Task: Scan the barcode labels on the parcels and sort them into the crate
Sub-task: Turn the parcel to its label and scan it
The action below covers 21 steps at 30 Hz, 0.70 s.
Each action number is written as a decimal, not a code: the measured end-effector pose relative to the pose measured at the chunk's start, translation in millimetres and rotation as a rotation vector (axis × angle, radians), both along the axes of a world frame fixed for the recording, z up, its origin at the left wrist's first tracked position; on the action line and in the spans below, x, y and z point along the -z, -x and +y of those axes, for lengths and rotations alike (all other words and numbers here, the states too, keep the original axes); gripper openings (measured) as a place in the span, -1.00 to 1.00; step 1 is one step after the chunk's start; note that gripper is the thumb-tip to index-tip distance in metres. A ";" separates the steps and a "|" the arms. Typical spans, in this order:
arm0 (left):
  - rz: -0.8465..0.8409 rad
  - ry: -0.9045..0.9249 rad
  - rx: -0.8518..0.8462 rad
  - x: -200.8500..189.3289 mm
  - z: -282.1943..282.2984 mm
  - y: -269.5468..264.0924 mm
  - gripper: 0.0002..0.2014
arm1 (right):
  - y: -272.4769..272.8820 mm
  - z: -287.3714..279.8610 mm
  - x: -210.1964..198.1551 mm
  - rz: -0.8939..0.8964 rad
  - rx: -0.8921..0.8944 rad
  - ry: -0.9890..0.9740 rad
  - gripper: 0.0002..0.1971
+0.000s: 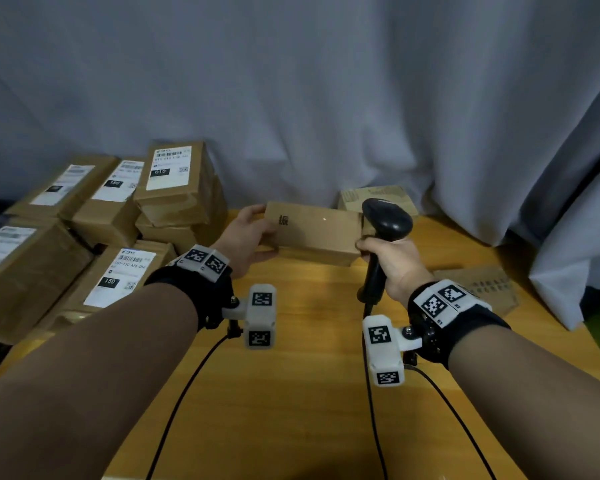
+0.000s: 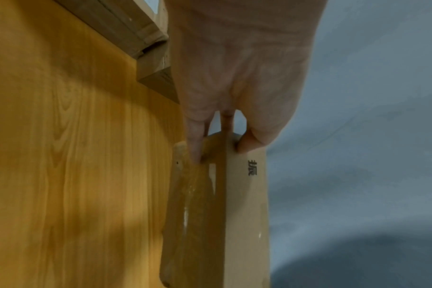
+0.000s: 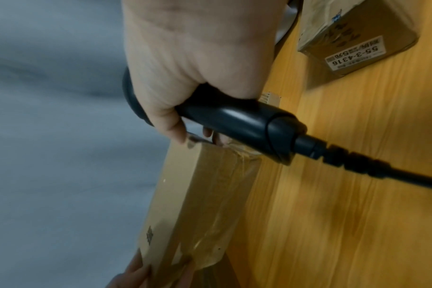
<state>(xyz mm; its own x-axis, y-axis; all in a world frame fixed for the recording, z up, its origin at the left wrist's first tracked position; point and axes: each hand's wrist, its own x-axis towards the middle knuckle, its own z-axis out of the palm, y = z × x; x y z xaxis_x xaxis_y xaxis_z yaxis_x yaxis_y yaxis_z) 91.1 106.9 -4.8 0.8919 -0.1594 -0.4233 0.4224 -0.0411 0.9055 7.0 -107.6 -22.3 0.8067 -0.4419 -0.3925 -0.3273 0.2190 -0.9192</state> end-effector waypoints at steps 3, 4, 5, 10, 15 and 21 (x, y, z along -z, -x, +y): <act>-0.004 0.036 -0.014 -0.6 3.2 -1.5 -0.73 | 7.7 -0.5 -6.0 -0.084 0.016 -0.111 -0.85; 0.007 0.040 -0.038 -2.6 2.6 -1.7 -0.85 | 9.7 -0.1 -8.0 -0.110 0.026 -0.124 -0.86; 0.013 0.033 -0.052 -6.6 0.3 -0.8 -0.87 | 10.5 0.3 -8.7 -0.131 0.041 -0.126 -0.87; 0.011 -0.125 -0.016 -11.3 -9.3 -0.9 -0.69 | 7.0 4.8 -5.2 -0.123 0.150 -0.030 -0.73; 0.051 -0.013 0.050 -14.0 -6.7 1.7 -0.58 | 6.1 2.5 -2.4 -0.119 0.181 -0.032 -0.62; 0.167 0.025 0.249 -17.2 4.5 4.7 -0.53 | 9.6 2.1 -10.1 -0.124 0.102 -0.030 -0.73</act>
<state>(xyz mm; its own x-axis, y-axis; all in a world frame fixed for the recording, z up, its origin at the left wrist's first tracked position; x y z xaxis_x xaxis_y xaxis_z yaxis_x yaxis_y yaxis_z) 86.4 111.4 12.4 0.7423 -0.3764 -0.5544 0.5457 -0.1407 0.8261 -2.6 -105.5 -12.3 0.8013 -0.5136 -0.3069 -0.1862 0.2734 -0.9437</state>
